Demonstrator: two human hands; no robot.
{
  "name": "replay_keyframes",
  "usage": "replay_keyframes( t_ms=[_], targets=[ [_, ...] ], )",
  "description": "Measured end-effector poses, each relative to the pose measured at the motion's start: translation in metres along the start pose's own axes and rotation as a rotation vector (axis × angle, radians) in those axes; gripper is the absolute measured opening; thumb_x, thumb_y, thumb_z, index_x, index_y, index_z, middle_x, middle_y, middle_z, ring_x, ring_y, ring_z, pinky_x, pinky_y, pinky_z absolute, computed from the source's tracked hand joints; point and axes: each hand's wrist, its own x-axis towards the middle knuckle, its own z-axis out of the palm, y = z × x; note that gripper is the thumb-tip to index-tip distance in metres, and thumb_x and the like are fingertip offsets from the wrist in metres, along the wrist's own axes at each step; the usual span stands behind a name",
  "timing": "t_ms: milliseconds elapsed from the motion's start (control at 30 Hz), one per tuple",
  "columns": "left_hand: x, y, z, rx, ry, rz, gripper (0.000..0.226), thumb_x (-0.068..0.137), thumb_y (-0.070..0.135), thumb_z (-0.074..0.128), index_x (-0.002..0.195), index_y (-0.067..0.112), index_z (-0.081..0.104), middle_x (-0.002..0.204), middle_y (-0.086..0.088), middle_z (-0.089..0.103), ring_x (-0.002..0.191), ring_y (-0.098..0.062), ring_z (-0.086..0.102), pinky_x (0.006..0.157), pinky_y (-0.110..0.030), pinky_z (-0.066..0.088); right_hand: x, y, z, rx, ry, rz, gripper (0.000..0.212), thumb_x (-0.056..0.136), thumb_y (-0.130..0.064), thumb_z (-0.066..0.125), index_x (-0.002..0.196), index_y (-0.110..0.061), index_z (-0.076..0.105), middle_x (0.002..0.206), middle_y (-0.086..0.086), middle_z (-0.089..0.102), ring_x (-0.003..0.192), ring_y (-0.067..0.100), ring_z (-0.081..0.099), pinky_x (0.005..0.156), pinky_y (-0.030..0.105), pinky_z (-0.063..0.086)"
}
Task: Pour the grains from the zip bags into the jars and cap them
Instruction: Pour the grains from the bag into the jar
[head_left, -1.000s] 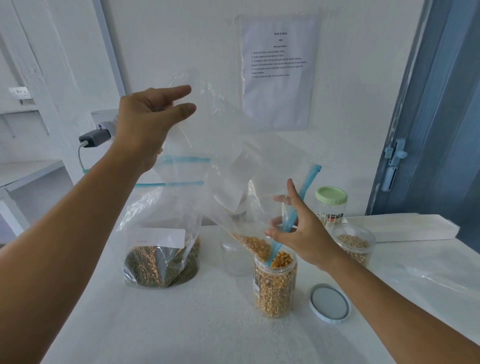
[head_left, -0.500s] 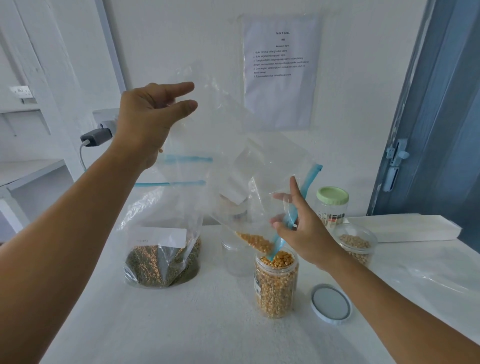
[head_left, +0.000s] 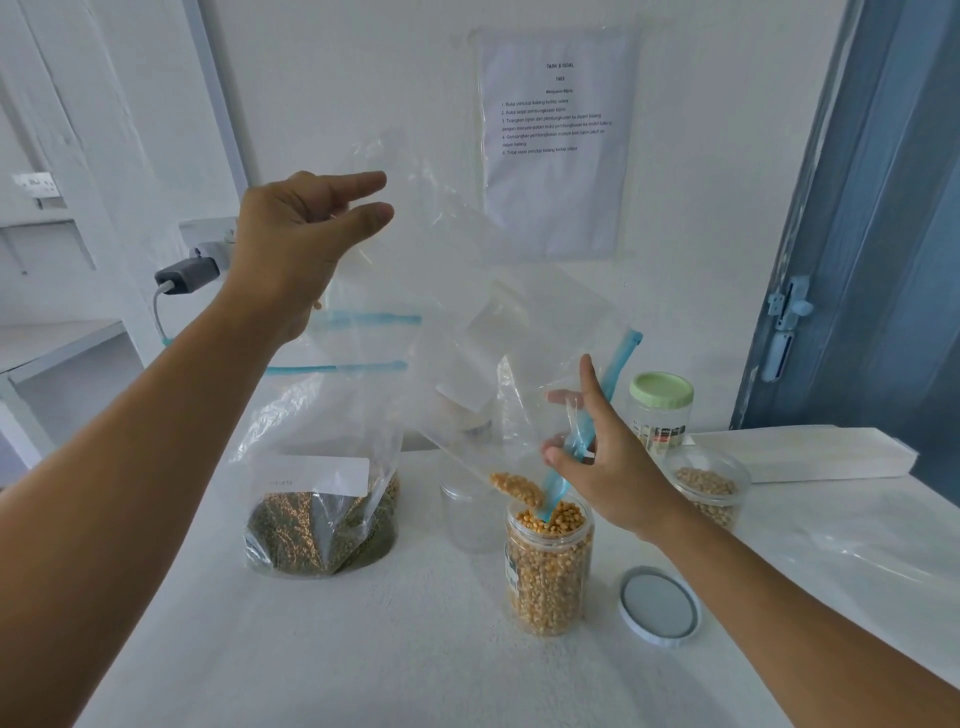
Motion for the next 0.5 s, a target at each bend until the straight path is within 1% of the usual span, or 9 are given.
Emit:
replay_keyframes(
  t_ms=[33, 100, 133, 167, 233, 300, 333, 433, 500],
  targets=[
    [-0.001, 0.001, 0.000, -0.004, 0.001, -0.005, 0.025, 0.086, 0.020, 0.085, 0.108, 0.029, 0.080, 0.114, -0.020, 0.072, 0.104, -0.017, 0.070, 0.103, -0.024, 0.053, 0.000, 0.001, 0.000, -0.004, 0.000, -0.001, 0.104, 0.099, -0.010, 0.066, 0.161, -0.048, -0.008, 0.147, -0.021, 0.048, 0.108, 0.015, 0.068, 0.106, 0.035, 0.054],
    [-0.004, 0.001, 0.000, -0.015, 0.006, -0.020, 0.022, 0.091, 0.013, 0.078, 0.109, 0.025, 0.080, 0.109, -0.010, 0.073, 0.092, -0.012, 0.069, 0.101, -0.027, 0.055, 0.000, 0.002, 0.000, -0.009, -0.005, -0.001, 0.104, 0.100, -0.011, 0.066, 0.161, -0.050, -0.008, 0.147, -0.023, 0.048, 0.112, 0.015, 0.066, 0.108, 0.037, 0.053],
    [-0.005, 0.002, 0.001, -0.020, 0.011, -0.027, 0.022, 0.092, 0.011, 0.075, 0.110, 0.023, 0.080, 0.109, -0.008, 0.073, 0.087, -0.011, 0.067, 0.100, -0.027, 0.055, 0.000, 0.002, 0.000, -0.008, -0.009, -0.001, 0.104, 0.099, -0.011, 0.067, 0.161, -0.051, -0.008, 0.147, -0.023, 0.048, 0.113, 0.015, 0.066, 0.108, 0.037, 0.053],
    [-0.006, 0.002, 0.000, -0.026, 0.015, -0.033, 0.023, 0.092, 0.009, 0.072, 0.109, 0.023, 0.080, 0.112, -0.009, 0.074, 0.088, -0.010, 0.066, 0.100, -0.028, 0.055, 0.000, 0.002, 0.001, -0.002, -0.010, 0.000, 0.105, 0.099, -0.011, 0.068, 0.161, -0.050, -0.007, 0.147, -0.023, 0.048, 0.111, 0.016, 0.067, 0.107, 0.037, 0.053],
    [-0.007, 0.003, 0.000, -0.039, 0.007, -0.045, 0.028, 0.089, 0.009, 0.067, 0.103, 0.029, 0.082, 0.116, -0.007, 0.075, 0.098, -0.011, 0.068, 0.103, -0.030, 0.055, -0.001, 0.004, 0.001, 0.026, -0.003, 0.004, 0.108, 0.096, -0.008, 0.072, 0.162, -0.048, -0.004, 0.144, -0.020, 0.050, 0.102, 0.019, 0.069, 0.103, 0.036, 0.055],
    [-0.009, 0.003, -0.002, -0.039, -0.028, -0.057, 0.038, 0.084, 0.012, 0.062, 0.098, 0.040, 0.083, 0.115, -0.001, 0.075, 0.106, -0.011, 0.068, 0.101, -0.027, 0.053, -0.002, 0.004, 0.002, 0.042, 0.002, 0.008, 0.111, 0.093, -0.007, 0.075, 0.162, -0.047, -0.001, 0.141, -0.019, 0.051, 0.100, 0.021, 0.069, 0.102, 0.035, 0.056],
    [-0.011, 0.004, -0.003, -0.030, -0.052, -0.058, 0.040, 0.082, 0.012, 0.060, 0.098, 0.042, 0.083, 0.116, 0.000, 0.075, 0.108, -0.011, 0.067, 0.099, -0.024, 0.052, -0.001, 0.005, 0.002, 0.043, 0.005, 0.008, 0.111, 0.092, -0.007, 0.076, 0.163, -0.046, -0.001, 0.140, -0.020, 0.052, 0.099, 0.021, 0.069, 0.102, 0.034, 0.056],
    [-0.012, 0.002, -0.008, 0.038, -0.126, -0.043, 0.047, 0.087, 0.005, 0.060, 0.098, 0.045, 0.082, 0.117, -0.004, 0.073, 0.108, -0.009, 0.064, 0.098, -0.021, 0.051, -0.001, 0.005, 0.002, 0.051, 0.009, 0.018, 0.110, 0.093, -0.006, 0.075, 0.163, -0.045, -0.001, 0.139, -0.020, 0.052, 0.097, 0.018, 0.069, 0.102, 0.034, 0.055],
    [-0.012, 0.000, -0.013, 0.085, -0.155, -0.052, 0.055, 0.092, -0.004, 0.060, 0.097, 0.047, 0.082, 0.114, -0.004, 0.075, 0.106, -0.009, 0.065, 0.103, -0.024, 0.052, -0.002, 0.006, 0.002, 0.053, 0.007, 0.025, 0.109, 0.094, -0.007, 0.074, 0.163, -0.044, -0.002, 0.140, -0.020, 0.052, 0.096, 0.016, 0.069, 0.102, 0.034, 0.056]
  ],
)
